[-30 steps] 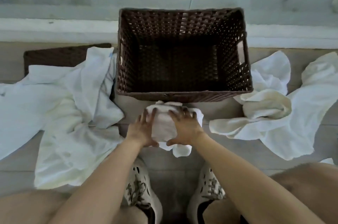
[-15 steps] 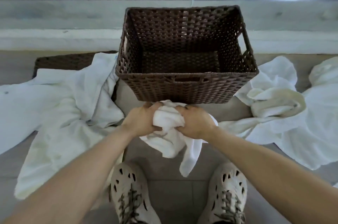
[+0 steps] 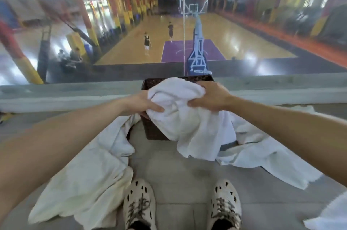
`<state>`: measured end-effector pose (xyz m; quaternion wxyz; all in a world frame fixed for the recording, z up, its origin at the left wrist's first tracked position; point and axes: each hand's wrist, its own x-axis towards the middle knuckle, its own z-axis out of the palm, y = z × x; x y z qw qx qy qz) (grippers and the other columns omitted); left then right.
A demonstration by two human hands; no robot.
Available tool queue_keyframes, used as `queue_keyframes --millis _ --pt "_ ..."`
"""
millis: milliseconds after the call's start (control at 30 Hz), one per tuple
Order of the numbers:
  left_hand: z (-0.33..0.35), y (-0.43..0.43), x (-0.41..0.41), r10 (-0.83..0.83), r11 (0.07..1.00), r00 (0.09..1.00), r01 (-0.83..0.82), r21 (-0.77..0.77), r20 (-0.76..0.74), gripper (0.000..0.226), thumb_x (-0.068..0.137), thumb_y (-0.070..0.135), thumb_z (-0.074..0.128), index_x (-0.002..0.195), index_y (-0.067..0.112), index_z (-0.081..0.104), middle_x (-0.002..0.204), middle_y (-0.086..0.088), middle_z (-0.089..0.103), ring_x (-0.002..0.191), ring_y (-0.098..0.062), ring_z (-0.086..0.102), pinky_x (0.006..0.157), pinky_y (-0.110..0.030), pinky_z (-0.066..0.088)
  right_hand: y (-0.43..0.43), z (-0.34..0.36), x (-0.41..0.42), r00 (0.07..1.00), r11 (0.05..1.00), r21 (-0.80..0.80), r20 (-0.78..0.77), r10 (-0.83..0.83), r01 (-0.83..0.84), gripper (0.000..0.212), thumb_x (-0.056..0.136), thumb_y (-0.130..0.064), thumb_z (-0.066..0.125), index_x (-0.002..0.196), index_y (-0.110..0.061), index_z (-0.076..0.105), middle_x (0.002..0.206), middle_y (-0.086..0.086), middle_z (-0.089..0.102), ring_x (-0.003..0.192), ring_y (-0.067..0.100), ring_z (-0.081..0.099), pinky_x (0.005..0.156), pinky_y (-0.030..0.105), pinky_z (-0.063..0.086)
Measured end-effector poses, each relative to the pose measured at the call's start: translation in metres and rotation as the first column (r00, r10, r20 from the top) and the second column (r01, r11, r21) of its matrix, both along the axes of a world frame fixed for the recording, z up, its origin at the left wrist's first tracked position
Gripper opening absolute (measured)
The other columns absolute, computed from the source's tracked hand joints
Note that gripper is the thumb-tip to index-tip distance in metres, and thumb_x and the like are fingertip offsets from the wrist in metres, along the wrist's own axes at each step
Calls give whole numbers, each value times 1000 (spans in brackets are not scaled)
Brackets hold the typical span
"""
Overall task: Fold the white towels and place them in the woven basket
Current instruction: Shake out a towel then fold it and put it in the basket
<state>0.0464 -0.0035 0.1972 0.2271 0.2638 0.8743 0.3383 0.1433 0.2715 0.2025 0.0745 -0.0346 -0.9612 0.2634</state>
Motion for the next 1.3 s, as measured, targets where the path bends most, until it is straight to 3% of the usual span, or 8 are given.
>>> queue_keyframes --millis 100,233,333,500,767,867,1100,1300 --pt "58 8 25 135 980 972 -102 172 -191 12 94 31 79 106 32 75 91 16 77 79 -3 72 61 -15 53 5 47 15 999 996 -83 -27 -25 23 77 74 -62 88 129 -26 48 117 -4 64 105 21 64 86 42 56" --pt "89 14 34 288 858 933 -151 492 -216 29 95 23 75 111 47 73 100 19 80 96 -2 75 80 -26 60 15 67 21 997 993 -104 -43 58 -62 55 91 -57 75 134 -31 53 127 -12 65 118 18 64 100 44 54" --pt "71 12 26 341 885 868 -167 435 -361 29 92 30 75 117 44 74 102 20 78 98 -2 72 83 -29 56 18 66 18 999 999 -6 13 35 -34 9 101 -44 66 106 -37 66 102 -14 67 105 18 64 89 35 48" --pt "49 15 27 394 916 807 -307 257 -440 42 70 58 89 82 18 82 73 7 78 73 -7 73 65 -37 57 8 67 4 973 952 229 -158 -167 201 36 92 -27 68 123 -14 59 118 7 68 101 30 65 80 39 53" --pt "25 31 60 309 949 932 -315 1 -189 56 62 45 97 78 7 60 75 -6 52 68 -25 52 61 -35 35 -67 -12 61 999 991 -130 -40 21 -26 77 84 -63 77 147 -29 46 129 -11 58 112 14 59 86 29 50" --pt "26 17 70 154 988 980 -151 37 -128 51 75 29 95 115 17 64 109 -5 69 98 -26 68 75 -35 51 -52 -20 52 993 996 -20 -86 -85 84 10 95 -40 73 101 -33 69 92 -13 71 90 17 68 63 24 43" --pt "26 -13 46 186 981 842 -190 43 -506 12 102 32 72 107 22 69 98 1 74 92 -22 70 78 -46 58 -43 3 42 972 987 -63 -179 -155 145 16 108 -31 49 96 -27 60 95 -5 62 86 21 58 72 39 47" --pt "40 -13 46 366 931 736 -282 233 -569 51 93 55 47 79 15 74 77 -3 73 75 -25 68 73 -45 55 -58 16 53 972 968 -240 -203 -117 67 23 101 -51 54 106 -29 49 96 -5 66 86 23 64 71 40 52"
